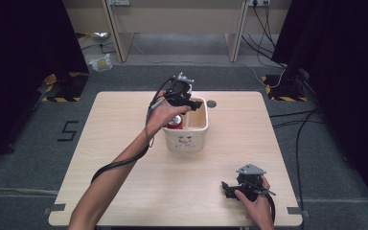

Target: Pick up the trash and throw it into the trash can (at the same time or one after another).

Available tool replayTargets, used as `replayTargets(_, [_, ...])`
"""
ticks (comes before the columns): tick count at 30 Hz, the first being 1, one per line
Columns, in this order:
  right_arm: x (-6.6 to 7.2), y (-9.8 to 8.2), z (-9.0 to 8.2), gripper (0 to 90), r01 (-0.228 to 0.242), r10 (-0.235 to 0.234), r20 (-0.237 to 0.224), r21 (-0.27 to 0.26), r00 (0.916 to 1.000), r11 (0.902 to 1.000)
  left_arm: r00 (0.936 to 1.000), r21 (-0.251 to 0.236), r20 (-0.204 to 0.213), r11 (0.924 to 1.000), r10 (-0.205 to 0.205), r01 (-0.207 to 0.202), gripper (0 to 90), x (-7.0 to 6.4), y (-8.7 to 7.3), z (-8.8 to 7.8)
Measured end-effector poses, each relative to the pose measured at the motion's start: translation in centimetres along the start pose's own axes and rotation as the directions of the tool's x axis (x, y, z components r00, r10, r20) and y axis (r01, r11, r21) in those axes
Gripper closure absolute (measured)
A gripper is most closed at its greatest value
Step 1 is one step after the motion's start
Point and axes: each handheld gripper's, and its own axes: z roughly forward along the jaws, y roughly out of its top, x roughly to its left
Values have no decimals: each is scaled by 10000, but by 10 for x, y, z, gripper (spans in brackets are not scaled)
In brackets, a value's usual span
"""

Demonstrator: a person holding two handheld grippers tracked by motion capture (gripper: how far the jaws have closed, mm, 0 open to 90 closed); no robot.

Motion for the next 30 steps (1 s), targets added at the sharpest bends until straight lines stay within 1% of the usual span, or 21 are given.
replayTargets(5, [0,0,0,2,-20,20,-11,2,10000,10000,10000,-98,43,9999,-69,69,376,5,-9,-9])
replayTargets(11, [0,0,0,2,-3,3,-4,-1,10000,10000,9999,-231,131,9997,-84,87,369,8,-23,-22])
replayTargets(16, [0,0,0,2,-2,2,-10,-14,10000,10000,9998,-434,114,9990,-139,144,365,14,-33,-36])
replayTargets(19, [0,0,0,2,2,-2,-8,-16,10000,10000,9997,-568,72,9981,-220,224,363,18,-38,-43])
replayTargets(23, [0,0,0,2,-1,1,-6,-16,10000,10000,9997,-663,25,9975,-232,233,363,22,-43,-50])
replayTargets(30, [0,0,0,2,-46,46,-25,-12,10000,10000,9996,-840,-28,9961,-288,284,361,26,-51,-60])
